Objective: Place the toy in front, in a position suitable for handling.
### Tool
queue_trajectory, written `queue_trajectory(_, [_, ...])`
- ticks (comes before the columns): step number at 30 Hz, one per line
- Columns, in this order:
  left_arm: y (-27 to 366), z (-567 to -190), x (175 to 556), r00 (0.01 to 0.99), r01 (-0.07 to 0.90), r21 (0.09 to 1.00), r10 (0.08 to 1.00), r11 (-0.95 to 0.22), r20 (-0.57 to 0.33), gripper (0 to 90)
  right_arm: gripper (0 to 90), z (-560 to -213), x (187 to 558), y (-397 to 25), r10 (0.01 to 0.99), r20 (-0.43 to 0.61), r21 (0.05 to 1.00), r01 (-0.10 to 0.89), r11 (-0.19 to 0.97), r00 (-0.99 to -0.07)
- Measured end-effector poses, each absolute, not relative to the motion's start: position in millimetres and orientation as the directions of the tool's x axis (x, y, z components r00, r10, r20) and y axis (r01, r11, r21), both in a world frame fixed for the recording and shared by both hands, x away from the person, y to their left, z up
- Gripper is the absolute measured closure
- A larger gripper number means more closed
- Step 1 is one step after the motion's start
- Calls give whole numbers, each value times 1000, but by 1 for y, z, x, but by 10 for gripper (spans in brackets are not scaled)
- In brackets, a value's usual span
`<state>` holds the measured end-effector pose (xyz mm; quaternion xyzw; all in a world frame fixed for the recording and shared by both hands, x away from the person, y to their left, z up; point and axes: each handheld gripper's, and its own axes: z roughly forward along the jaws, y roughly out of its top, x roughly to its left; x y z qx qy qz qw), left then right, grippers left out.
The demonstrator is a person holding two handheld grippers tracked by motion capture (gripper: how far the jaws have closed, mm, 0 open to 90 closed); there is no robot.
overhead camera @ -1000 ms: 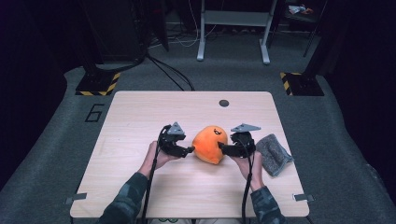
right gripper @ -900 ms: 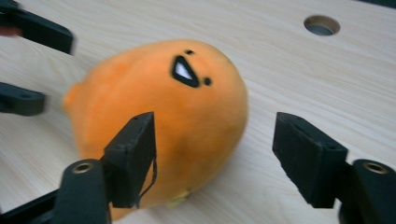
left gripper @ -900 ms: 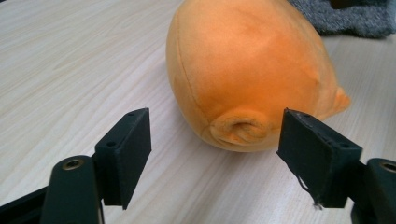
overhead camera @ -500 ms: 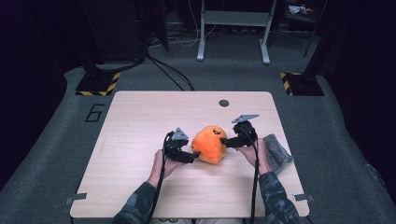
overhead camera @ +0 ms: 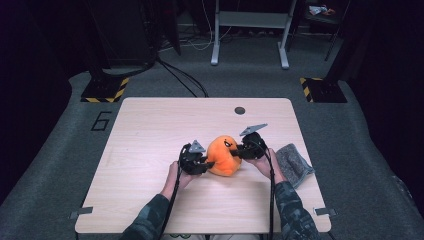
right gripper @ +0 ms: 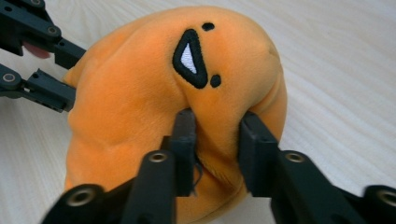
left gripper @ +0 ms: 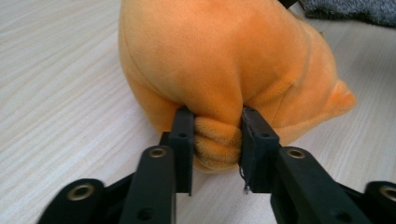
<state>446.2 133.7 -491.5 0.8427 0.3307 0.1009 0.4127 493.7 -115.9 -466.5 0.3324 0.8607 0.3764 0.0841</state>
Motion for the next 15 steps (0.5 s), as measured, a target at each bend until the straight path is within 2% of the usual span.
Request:
queue_trajectory(5, [138,-477,447,783,440,769,617,-464,-76,764,777,-456,485,-120,676,85,722,512,464,-732])
queue_trajectory(15, [142,-431,466,851,332,758,526,-562,16,763,778,-422,456,-117,781,98,749,563,350,-616])
